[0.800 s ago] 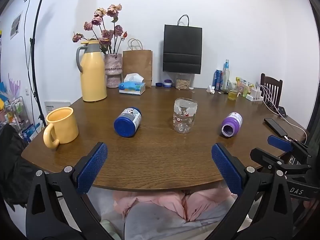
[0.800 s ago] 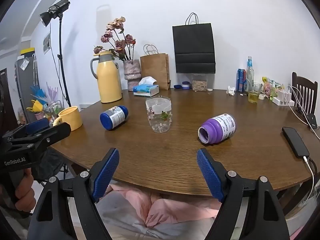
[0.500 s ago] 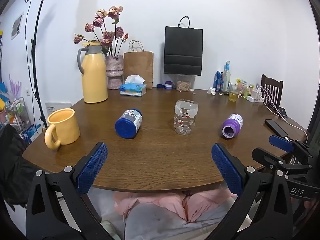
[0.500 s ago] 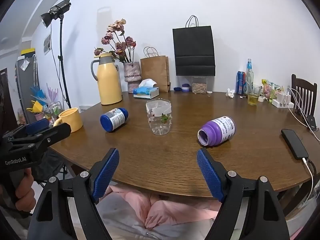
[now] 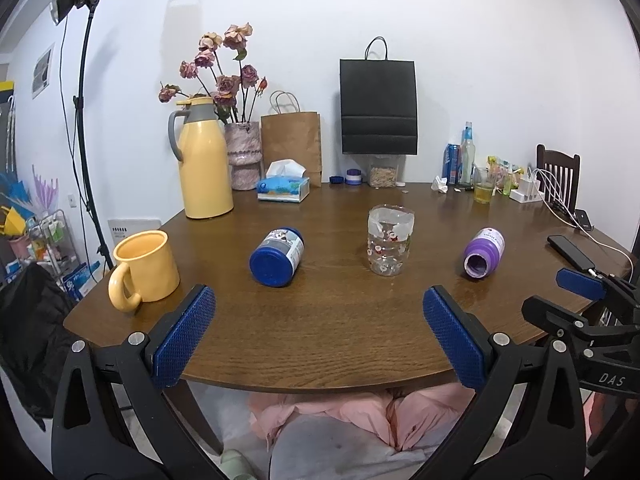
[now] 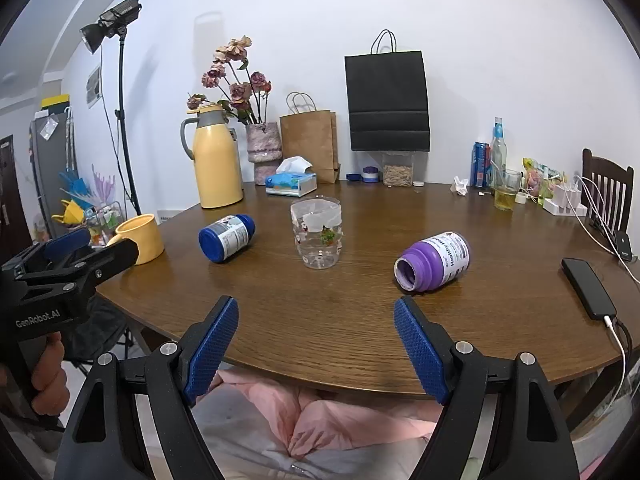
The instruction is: Flip cup upright
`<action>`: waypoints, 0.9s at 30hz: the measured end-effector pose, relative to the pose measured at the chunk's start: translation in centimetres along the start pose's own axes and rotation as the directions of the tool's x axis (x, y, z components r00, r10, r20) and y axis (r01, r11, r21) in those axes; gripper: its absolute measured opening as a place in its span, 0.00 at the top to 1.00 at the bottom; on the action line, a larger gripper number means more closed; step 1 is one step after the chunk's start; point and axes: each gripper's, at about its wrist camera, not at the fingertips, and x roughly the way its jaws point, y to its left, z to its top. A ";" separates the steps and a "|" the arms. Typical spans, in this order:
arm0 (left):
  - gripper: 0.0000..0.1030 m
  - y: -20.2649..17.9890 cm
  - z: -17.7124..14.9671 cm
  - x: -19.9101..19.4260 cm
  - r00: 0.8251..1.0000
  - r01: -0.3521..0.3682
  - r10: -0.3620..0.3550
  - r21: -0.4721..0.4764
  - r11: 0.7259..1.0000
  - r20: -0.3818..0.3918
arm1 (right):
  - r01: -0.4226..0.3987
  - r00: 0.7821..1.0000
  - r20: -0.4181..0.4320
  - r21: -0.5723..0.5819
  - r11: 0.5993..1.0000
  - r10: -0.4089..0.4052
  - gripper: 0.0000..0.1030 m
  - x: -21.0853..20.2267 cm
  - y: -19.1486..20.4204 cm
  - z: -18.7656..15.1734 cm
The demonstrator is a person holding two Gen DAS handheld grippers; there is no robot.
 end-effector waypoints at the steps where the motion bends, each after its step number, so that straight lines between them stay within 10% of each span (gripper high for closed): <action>1: 0.00 0.1 0.0 0.1 1.000 0.001 -0.001 -0.002 1.000 -0.004 | -0.001 1.000 0.000 0.000 1.000 0.001 0.18 0.0 0.0 0.0; 27: 0.00 0.6 -0.4 1.1 0.998 -0.017 0.016 -0.019 1.000 -0.054 | 0.004 1.000 -0.019 -0.003 1.000 -0.004 0.18 0.4 0.2 -0.2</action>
